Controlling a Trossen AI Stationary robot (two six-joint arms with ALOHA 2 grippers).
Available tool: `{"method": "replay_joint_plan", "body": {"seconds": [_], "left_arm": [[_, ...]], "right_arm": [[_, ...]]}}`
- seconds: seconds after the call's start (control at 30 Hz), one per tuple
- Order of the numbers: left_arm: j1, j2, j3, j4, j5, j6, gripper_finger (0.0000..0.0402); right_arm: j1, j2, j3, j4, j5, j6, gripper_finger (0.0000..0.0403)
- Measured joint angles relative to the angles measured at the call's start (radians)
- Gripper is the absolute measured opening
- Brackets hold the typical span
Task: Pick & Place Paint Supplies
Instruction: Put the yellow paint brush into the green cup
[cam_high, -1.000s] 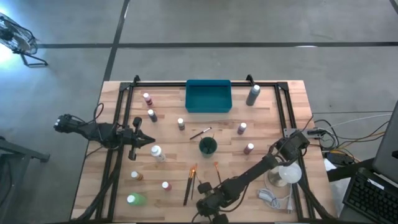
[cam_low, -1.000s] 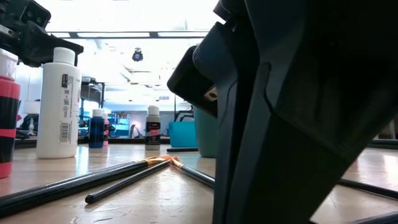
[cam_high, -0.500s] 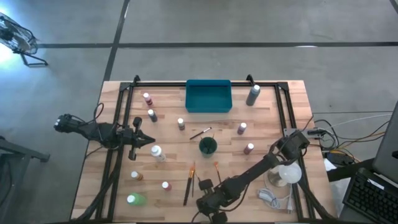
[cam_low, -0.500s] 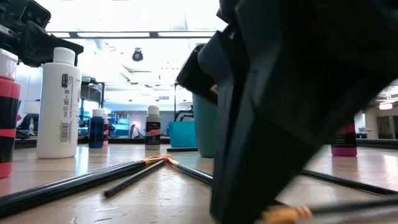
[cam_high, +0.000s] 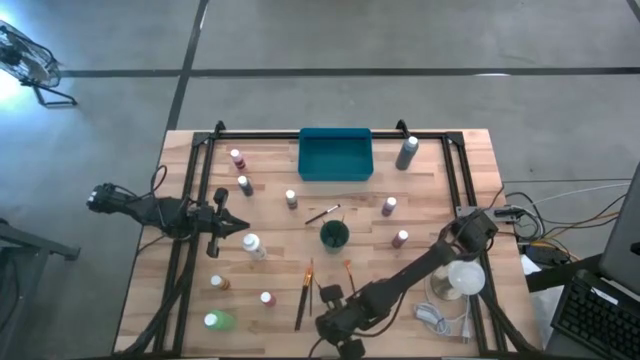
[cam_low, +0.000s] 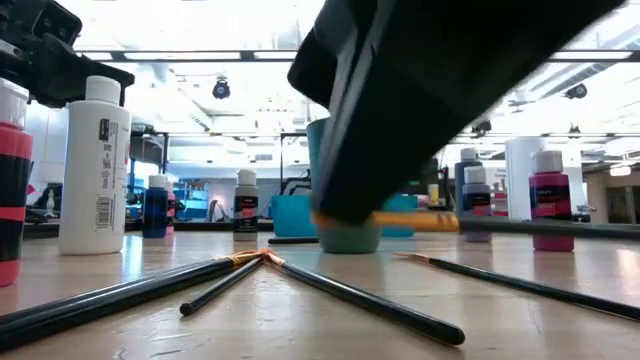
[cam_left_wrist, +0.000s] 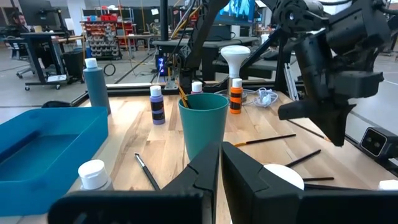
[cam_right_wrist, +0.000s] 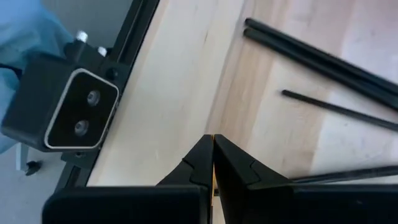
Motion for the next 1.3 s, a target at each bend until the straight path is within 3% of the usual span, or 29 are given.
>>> {"method": "replay_joint_plan", "body": {"seconds": [0.47, 0.93, 1.1, 1.3], "left_arm": [[0.0, 0.0, 0.0, 0.0, 0.0, 0.0, 0.0026], [0.0, 0.0, 0.0, 0.0, 0.0, 0.0, 0.0026], [0.0, 0.001, 0.0, 0.0, 0.0, 0.0, 0.0026], [0.0, 0.002, 0.0, 0.0, 0.0, 0.0, 0.0026]], "right_arm": [[-0.05, -0.105, 0.002, -0.079, 0.052, -0.028, 0.0008], [-0.192, -0.439, -0.002, -0.059, 0.163, -0.198, 0.0008], [-0.241, -0.59, -0.067, 0.136, 0.183, -0.273, 0.0008], [-0.297, -0.803, -0.343, 0.558, 0.116, -0.343, 0.0008]]}}
